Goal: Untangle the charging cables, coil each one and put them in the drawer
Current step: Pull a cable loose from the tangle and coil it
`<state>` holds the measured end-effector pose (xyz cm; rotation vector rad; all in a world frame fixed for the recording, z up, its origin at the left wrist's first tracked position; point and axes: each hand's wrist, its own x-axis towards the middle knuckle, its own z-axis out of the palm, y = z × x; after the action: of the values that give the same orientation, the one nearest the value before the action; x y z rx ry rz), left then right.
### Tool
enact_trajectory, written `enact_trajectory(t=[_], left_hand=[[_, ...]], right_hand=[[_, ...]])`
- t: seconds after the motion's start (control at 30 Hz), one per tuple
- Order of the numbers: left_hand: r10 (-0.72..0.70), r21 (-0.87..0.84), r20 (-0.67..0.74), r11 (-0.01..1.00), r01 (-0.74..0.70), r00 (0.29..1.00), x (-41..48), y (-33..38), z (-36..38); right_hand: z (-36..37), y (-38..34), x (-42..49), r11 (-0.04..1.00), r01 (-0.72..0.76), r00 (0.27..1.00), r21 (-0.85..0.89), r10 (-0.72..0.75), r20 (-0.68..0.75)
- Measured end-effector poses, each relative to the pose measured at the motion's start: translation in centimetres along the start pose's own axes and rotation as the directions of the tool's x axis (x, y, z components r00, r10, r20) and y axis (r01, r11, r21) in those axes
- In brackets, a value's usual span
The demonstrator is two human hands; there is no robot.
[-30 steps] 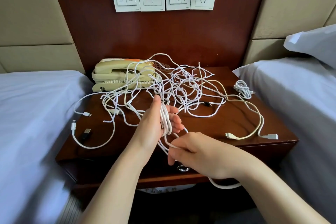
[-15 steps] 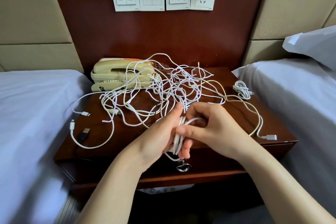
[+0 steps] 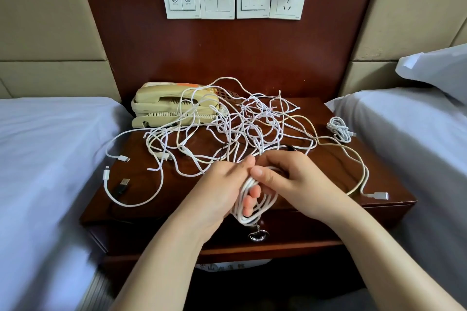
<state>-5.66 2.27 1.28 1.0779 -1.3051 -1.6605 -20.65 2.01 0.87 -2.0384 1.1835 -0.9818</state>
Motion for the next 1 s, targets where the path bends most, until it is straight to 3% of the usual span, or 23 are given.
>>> enact_trajectory(t=[0.27, 0.4, 0.57, 0.63, 0.7, 0.73, 0.87, 1.0], left_hand=[[0.059, 0.020, -0.289, 0.998, -0.056, 0.956, 0.3, -0.6, 1.3], [0.217, 0.162, -0.411, 0.973, -0.163, 0.885, 0.0, -0.3, 1.3], [0.194, 0.060, -0.474, 0.980, -0.189, 0.859, 0.5, -0.7, 1.2], [0.405, 0.231, -0.493, 0.914, -0.333, 0.770, 0.4, -1.1, 1.6], [0.624, 0.446, -0.443, 0.776, -0.446, 0.644, 0.5, -1.4, 1.7], [0.661, 0.497, -0.409, 0.740, -0.453, 0.630, 0.6, -1.6, 1.7], [0.577, 0.445, -0.349, 0.796, -0.411, 0.739, 1.2, -2.1, 1.7], [0.497, 0.378, -0.383, 0.853, -0.358, 0.779, 1.1, -2.1, 1.6]], right_hand=[[1.8, -0.4, -0.1, 0.994, 0.019, 0.994, -0.112, -0.032, -0.108], [2.1, -0.8, -0.2, 0.998, 0.055, 0.997, -0.036, -0.057, -0.057], [2.3, -0.6, -0.2, 0.987, 0.094, 0.985, -0.127, -0.111, -0.135], [2.5, -0.7, -0.1, 0.994, 0.078, 0.972, -0.073, -0.092, -0.216], [2.5, -0.9, 0.1, 0.998, 0.063, 0.950, 0.020, -0.054, -0.308], [2.5, -1.0, 0.2, 0.997, 0.055, 0.938, 0.052, -0.034, -0.345], [2.5, -0.9, 0.3, 0.997, 0.035, 0.888, 0.070, 0.001, -0.459], [3.1, -1.0, 0.2, 0.994, 0.037, 0.870, 0.105, 0.019, -0.493]])
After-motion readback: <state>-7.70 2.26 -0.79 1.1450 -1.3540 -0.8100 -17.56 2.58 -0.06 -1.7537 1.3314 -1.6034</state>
